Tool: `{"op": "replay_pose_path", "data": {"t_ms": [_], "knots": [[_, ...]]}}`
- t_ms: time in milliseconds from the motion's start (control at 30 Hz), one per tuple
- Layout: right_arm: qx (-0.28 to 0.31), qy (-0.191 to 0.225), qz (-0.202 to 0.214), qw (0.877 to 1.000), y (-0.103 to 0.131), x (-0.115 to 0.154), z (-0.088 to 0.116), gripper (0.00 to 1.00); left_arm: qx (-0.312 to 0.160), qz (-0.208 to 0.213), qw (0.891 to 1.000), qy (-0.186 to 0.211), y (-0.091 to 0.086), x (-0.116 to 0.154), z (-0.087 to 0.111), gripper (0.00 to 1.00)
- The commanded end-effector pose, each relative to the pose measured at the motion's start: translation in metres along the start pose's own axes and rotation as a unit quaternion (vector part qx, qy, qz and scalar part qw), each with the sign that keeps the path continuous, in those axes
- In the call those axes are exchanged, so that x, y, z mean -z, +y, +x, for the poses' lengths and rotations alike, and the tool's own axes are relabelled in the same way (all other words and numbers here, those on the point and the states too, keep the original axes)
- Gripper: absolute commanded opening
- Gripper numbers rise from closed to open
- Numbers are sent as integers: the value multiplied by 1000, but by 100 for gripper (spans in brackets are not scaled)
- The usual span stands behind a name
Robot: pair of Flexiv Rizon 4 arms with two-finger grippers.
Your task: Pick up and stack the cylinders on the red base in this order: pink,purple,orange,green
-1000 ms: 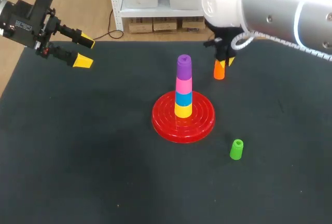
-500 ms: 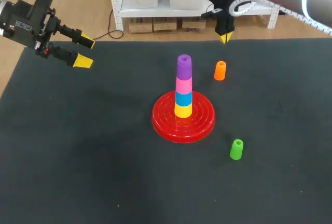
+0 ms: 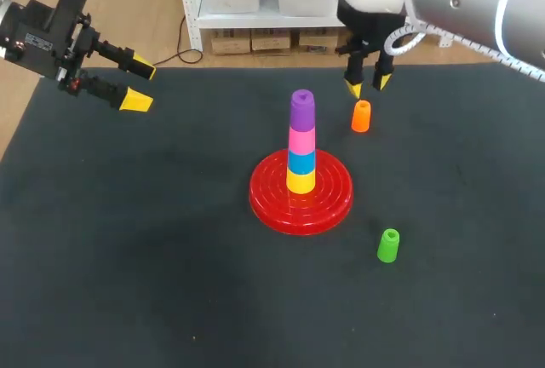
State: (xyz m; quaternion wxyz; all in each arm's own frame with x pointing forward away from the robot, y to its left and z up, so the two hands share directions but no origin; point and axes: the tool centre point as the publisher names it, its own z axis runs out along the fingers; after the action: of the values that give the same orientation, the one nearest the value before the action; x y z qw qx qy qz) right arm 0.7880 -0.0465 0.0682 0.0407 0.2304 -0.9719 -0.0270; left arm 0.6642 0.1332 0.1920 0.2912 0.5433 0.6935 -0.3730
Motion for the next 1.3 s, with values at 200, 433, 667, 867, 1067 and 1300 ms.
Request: {"op": "replay_pose_path", "data": {"t_ms": [200,433,667,867,1067,1300], "knots": [[-8,13,14,1000,-6,-26,-3,100,-2,-1,1000,-2,0,0,1,100],[-14,11,22,1000,-11,-38,1,100,-2,-1,1000,-2,0,0,1,100],[-19,6,28,999,-11,-40,4,100,-2,-1,1000,-2,0,0,1,100],[-20,8,31,999,-11,-45,2,90,-2,-1,1000,-2,0,0,1,100],[-18,10,29,999,-8,-49,2,78,-2,-1,1000,-2,0,0,1,100],[-17,7,31,999,-8,-49,-1,67,-2,-1,1000,-2,0,0,1,100]]}}
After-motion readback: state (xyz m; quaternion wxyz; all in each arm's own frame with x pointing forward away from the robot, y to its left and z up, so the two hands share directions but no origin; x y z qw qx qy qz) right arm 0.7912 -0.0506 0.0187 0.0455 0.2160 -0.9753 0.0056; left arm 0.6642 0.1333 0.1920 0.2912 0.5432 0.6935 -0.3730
